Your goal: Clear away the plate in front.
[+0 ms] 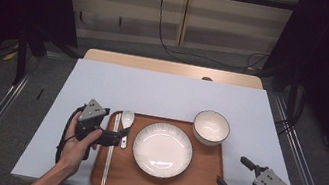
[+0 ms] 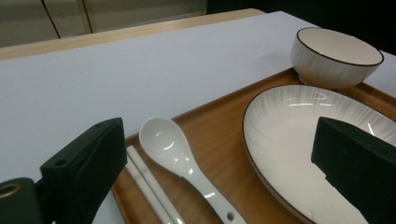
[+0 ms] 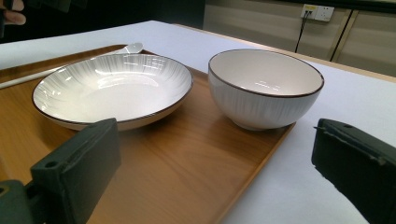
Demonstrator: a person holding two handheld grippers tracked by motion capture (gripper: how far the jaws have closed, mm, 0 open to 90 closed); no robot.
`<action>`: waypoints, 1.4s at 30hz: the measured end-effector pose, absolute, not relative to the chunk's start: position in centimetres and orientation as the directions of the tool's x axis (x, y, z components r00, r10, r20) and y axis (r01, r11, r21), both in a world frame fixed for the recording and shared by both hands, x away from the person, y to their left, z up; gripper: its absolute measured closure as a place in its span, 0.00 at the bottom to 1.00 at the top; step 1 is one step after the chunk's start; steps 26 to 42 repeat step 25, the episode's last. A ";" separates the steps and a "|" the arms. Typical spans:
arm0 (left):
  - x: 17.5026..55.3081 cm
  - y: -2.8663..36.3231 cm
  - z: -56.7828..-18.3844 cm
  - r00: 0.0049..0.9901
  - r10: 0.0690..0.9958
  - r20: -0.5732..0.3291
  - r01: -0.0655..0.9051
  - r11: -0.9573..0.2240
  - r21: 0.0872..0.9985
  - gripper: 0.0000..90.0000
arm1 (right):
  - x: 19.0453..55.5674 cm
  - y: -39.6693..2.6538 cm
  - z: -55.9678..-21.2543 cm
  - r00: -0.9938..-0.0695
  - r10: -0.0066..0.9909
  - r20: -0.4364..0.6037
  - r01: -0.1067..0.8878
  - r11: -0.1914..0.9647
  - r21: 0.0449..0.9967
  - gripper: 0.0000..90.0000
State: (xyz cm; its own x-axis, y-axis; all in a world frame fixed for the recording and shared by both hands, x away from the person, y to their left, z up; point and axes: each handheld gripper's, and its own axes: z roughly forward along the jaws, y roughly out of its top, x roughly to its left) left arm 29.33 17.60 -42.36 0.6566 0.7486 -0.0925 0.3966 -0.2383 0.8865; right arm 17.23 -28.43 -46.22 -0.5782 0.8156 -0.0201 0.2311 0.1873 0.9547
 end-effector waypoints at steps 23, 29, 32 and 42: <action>23.4 23.0 -43.1 0.569 0.818 -0.087 0.370 -0.160 0.915 0.02 | 17.5 -29.2 -46.3 -0.497 0.868 0.000 0.282 0.162 0.946 0.01; 23.5 23.1 -43.2 0.557 0.825 -0.095 0.374 -0.147 0.916 0.03 | 17.5 -29.3 -46.3 -0.485 0.874 -0.005 0.282 0.162 0.946 0.01; 23.5 23.1 -43.2 0.557 0.825 -0.095 0.374 -0.147 0.916 0.03 | 17.5 -29.3 -46.3 -0.485 0.874 -0.005 0.282 0.162 0.946 0.01; 23.5 23.1 -43.2 0.557 0.825 -0.095 0.374 -0.147 0.916 0.03 | 17.5 -29.3 -46.3 -0.485 0.874 -0.005 0.282 0.162 0.946 0.01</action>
